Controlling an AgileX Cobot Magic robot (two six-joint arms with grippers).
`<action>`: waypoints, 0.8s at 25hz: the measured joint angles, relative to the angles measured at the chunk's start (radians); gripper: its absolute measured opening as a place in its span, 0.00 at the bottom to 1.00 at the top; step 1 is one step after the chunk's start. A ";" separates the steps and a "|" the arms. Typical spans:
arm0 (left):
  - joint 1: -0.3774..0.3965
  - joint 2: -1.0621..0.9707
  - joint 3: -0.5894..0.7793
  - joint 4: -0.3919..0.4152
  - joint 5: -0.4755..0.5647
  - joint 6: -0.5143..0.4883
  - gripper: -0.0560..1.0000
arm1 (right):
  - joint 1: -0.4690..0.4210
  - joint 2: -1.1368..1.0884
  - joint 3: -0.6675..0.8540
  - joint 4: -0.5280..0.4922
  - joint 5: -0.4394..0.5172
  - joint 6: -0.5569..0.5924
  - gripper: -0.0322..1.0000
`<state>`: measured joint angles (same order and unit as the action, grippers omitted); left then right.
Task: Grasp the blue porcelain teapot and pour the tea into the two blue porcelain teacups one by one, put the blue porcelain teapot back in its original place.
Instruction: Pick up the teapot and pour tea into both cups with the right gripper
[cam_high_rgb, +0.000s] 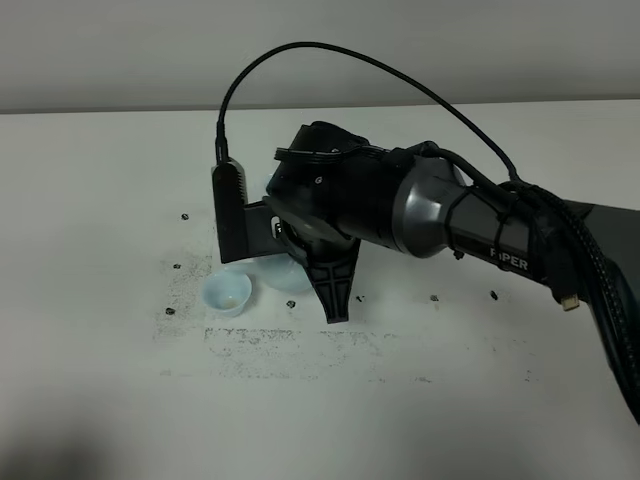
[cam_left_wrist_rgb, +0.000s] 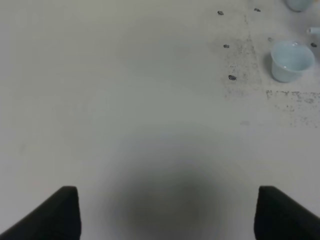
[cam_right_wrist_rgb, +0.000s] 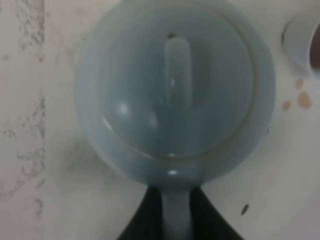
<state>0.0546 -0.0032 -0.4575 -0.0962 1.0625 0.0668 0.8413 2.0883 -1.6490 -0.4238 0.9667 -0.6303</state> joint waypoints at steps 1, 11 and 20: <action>0.000 0.000 0.000 0.000 0.000 0.000 0.70 | 0.007 0.000 0.000 -0.007 0.000 -0.001 0.07; 0.000 0.000 0.000 0.000 0.000 0.000 0.70 | 0.020 0.000 0.000 -0.054 -0.031 -0.023 0.07; 0.000 0.000 0.000 0.000 0.000 0.000 0.70 | 0.040 0.028 0.000 -0.127 -0.041 -0.050 0.07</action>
<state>0.0546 -0.0032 -0.4575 -0.0962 1.0625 0.0668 0.8817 2.1159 -1.6489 -0.5511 0.9258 -0.6805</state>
